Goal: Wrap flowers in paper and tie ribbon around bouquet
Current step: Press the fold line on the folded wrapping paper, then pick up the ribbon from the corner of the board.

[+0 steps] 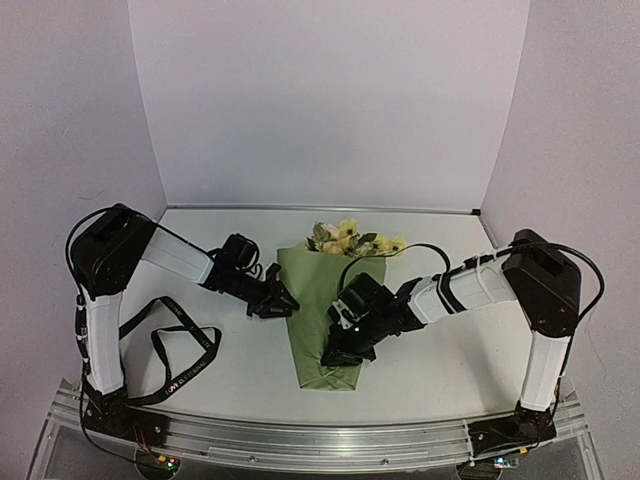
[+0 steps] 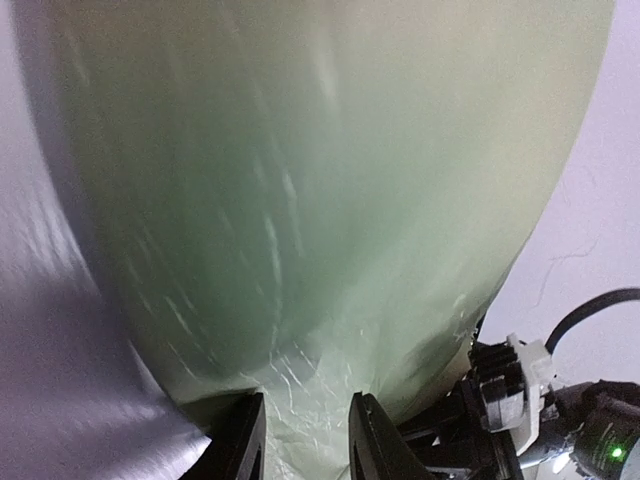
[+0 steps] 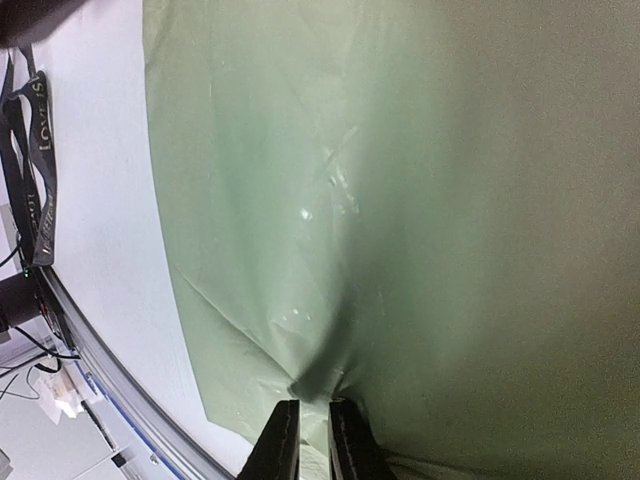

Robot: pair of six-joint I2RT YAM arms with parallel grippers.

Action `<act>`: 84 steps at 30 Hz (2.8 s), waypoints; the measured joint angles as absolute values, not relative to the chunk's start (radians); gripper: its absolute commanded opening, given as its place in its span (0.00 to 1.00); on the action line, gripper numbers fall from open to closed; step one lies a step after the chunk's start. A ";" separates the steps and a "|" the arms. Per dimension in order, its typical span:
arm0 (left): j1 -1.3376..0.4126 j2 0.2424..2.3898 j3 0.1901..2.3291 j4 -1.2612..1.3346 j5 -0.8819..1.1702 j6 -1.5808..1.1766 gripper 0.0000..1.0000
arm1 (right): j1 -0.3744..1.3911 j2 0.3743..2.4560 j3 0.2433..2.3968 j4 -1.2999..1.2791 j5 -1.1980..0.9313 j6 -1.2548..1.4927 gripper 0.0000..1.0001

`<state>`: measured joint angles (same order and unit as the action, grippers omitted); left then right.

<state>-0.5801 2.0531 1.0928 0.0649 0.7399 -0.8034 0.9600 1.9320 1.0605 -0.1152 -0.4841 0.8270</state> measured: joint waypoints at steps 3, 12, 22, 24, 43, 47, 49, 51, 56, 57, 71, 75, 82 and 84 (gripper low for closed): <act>-0.542 2.089 1.153 0.028 0.754 -0.787 0.31 | 0.960 1.932 1.058 -0.113 -0.489 0.825 0.13; -0.436 2.235 1.404 -0.095 0.803 -0.740 0.31 | 0.958 1.932 1.046 -0.094 -0.504 0.823 0.13; -0.310 2.412 1.739 -0.253 0.808 -0.687 0.31 | 0.954 1.932 1.042 -0.091 -0.521 0.824 0.14; -0.292 2.431 1.783 -0.278 0.799 -0.675 0.32 | 0.948 1.932 1.042 -0.091 -0.530 0.826 0.16; -0.303 1.841 1.445 -0.354 0.530 -0.619 0.54 | 0.904 1.799 1.295 -0.393 -0.562 0.808 0.44; -0.358 1.695 1.254 -0.323 0.450 -0.650 0.57 | 0.898 1.759 1.278 -0.437 -0.535 0.784 0.43; -0.389 1.645 1.162 -0.322 0.399 -0.672 0.57 | 0.897 1.738 1.252 -0.453 -0.524 0.773 0.41; -0.419 1.598 1.076 -0.334 0.344 -0.700 0.57 | 0.895 1.722 1.224 -0.463 -0.515 0.763 0.37; -0.454 1.454 0.907 -0.369 0.213 -0.783 0.57 | 0.888 1.712 1.151 -0.481 -0.495 0.735 0.25; -0.455 1.422 0.876 -0.372 0.193 -0.797 0.57 | 0.886 1.712 1.137 -0.478 -0.490 0.729 0.24; -0.450 1.180 0.676 -0.595 -0.186 -1.062 0.71 | 0.857 1.844 1.092 -0.355 -0.487 0.743 0.30; -0.401 1.180 0.675 -0.632 -0.270 -1.108 0.73 | 0.858 1.820 1.083 -0.344 -0.492 0.757 0.38; -0.346 1.256 0.630 -0.635 -0.320 -1.135 0.71 | 0.858 1.719 1.061 -0.344 -0.495 0.758 0.44; -0.342 1.293 0.624 -0.629 -0.321 -1.135 0.71 | 0.858 1.696 1.061 -0.343 -0.499 0.757 0.44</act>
